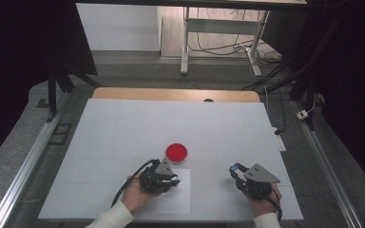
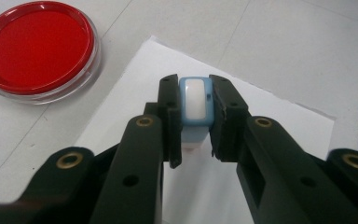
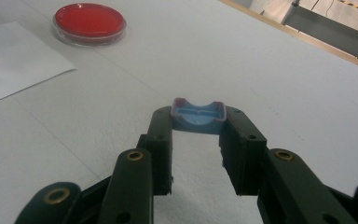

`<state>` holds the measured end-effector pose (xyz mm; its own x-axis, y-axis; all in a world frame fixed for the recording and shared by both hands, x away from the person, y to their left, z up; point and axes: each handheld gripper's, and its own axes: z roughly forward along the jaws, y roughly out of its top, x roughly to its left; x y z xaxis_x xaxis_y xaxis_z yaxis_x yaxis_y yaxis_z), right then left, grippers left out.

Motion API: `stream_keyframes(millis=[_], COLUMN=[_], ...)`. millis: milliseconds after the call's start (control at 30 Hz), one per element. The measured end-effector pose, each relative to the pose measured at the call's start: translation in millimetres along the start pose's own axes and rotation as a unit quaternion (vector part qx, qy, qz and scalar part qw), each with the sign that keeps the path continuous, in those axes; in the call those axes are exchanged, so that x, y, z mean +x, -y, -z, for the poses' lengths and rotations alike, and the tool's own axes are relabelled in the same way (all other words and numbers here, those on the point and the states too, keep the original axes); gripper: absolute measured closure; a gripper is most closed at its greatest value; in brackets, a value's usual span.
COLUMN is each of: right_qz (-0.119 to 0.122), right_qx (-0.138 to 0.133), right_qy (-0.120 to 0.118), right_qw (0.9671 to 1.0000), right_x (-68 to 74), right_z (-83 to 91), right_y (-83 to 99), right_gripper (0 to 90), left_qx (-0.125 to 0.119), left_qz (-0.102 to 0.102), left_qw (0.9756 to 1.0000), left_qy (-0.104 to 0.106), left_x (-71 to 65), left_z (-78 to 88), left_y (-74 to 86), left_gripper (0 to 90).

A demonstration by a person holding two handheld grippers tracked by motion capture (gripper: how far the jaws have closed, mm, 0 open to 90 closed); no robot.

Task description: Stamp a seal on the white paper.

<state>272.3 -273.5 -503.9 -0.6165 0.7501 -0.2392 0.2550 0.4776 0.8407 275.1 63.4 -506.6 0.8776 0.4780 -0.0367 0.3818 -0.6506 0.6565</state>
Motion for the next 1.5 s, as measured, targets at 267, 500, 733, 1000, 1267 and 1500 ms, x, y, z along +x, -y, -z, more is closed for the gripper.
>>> stream_keyframes(millis=[267, 500, 733, 1000, 1267, 1500], right_qz=[0.002, 0.002, 0.001, 0.001, 0.002, 0.001], right_qx=[0.003, 0.000, -0.001, 0.002, 0.000, -0.001], right_qy=[0.002, 0.000, 0.001, 0.003, 0.001, 0.001], right_qw=[1.0000, 1.0000, 1.0000, 1.0000, 1.0000, 1.0000], right_x=[0.7, 0.8, 0.7, 0.4, 0.9, 0.9], right_z=[0.0, -0.1, -0.2, 0.3, -0.5, -0.7], right_y=[-0.3, -0.1, 0.1, 0.1, 0.1, 0.3], right_gripper=[64.9, 64.9, 64.8, 64.9, 64.9, 64.9], left_qx=[0.005, 0.006, 0.007, 0.009, 0.009, 0.009], left_qz=[-0.003, 0.000, -0.004, -0.005, -0.005, -0.004], left_qw=[0.9999, 0.9999, 0.9998, 0.9998, 0.9998, 0.9998], left_qy=[-0.012, -0.015, -0.016, -0.016, -0.016, -0.016], left_x=[-3.6, -4.4, -5.1, -4.8, -4.9, -4.9], left_z=[-1.2, -1.4, -1.5, -1.4, -1.5, -1.4], left_y=[-0.8, -0.3, -0.3, -0.6, -0.7, -0.7], left_gripper=[75.9, 76.0, 76.1, 76.1, 76.0, 76.0])
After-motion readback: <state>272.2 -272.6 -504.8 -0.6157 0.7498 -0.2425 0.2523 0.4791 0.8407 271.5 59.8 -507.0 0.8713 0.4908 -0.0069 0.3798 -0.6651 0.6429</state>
